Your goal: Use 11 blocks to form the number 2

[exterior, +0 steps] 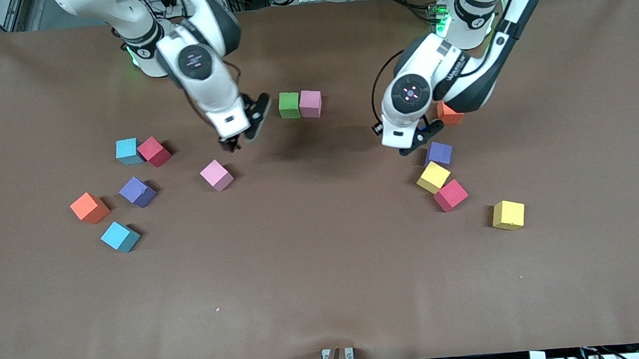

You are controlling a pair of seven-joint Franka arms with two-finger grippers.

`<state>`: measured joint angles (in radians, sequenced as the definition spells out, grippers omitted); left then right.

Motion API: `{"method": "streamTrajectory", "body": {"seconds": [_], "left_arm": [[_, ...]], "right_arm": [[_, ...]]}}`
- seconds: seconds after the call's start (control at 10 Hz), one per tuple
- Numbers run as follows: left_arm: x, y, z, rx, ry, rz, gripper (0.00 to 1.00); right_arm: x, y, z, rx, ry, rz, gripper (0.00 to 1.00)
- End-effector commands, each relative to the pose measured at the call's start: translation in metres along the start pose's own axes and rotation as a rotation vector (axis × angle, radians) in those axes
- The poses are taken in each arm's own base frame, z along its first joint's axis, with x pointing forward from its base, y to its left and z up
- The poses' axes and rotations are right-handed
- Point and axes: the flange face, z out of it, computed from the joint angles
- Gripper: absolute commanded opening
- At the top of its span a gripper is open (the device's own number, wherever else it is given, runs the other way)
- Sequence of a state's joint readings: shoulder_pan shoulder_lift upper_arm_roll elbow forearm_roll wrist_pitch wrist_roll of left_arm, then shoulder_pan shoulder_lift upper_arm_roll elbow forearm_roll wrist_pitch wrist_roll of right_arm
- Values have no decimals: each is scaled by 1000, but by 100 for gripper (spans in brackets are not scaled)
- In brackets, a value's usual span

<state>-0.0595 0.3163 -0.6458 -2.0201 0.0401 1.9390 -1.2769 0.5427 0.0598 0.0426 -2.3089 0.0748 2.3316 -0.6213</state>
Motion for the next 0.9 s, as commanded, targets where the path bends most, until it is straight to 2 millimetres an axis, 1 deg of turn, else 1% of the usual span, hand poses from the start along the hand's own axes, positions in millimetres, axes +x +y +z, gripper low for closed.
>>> {"method": "streamTrajectory", "body": {"seconds": [0.0, 0.1, 0.2, 0.3, 0.4, 0.5, 0.6, 0.7, 0.8], "left_arm": [[-19, -7, 8, 12, -6, -22, 0], [-30, -6, 19, 14, -3, -3, 0], [-36, -4, 23, -4, -12, -20, 0], [-37, -1, 27, -40, -56, -65, 0], [-39, -3, 39, -49, -74, -77, 0], [-44, -7, 58, -52, -71, -91, 0], [-46, -9, 72, -58, -74, -134, 0], [-52, -9, 80, -53, -75, -165, 0], [-61, -6, 80, -49, -71, -209, 0]], "right_arm": [[-35, 43, -11, -29, 27, 13, 100], [-50, 68, -6, -48, 49, 58, 100], [-55, 75, 1, -52, 54, 79, 100], [-62, 82, 8, -41, 45, 118, 100], [-68, 88, 19, -26, 34, 178, 100], [-68, 88, 31, -19, 33, 209, 100], [-67, 87, 48, -18, 38, 262, 100], [-64, 87, 61, -20, 41, 276, 100], [-64, 86, 71, -13, 33, 277, 100]]}}
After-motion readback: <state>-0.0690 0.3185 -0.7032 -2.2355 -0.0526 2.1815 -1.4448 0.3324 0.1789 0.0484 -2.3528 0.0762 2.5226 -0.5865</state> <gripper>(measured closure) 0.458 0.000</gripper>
